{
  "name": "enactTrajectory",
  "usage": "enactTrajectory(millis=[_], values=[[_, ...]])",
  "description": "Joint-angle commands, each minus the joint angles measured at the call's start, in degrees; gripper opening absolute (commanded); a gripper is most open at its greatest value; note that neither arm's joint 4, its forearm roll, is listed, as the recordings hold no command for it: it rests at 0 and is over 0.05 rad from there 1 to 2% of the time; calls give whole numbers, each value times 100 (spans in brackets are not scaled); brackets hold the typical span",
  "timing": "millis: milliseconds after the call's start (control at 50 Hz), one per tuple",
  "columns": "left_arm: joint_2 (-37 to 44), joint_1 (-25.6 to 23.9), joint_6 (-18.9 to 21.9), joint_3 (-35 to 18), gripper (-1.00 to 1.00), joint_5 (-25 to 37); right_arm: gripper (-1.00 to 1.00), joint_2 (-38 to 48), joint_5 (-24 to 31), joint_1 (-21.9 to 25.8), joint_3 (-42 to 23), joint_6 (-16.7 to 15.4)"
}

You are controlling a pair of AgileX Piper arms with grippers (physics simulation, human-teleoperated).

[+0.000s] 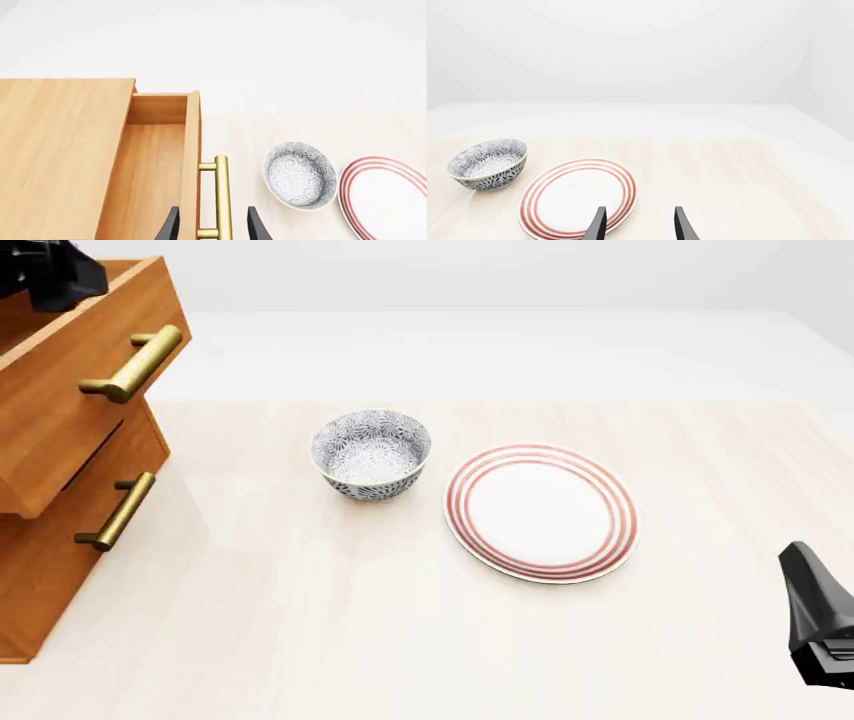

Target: Open the top drawer of the cabinet.

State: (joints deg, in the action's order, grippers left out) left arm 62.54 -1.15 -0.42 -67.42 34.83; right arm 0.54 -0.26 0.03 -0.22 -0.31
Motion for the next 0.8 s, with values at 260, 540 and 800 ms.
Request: enactTrajectory(millis=[260, 540, 800], values=[[-23, 64, -128, 388, 100, -308, 100, -8, 5, -2, 3, 11], [-7, 126, -145, 549, 100, -454, 100, -7, 5, -1, 3, 12], [-13, 216, -149, 712, 100, -529, 100, -7, 5, -2, 3, 12]])
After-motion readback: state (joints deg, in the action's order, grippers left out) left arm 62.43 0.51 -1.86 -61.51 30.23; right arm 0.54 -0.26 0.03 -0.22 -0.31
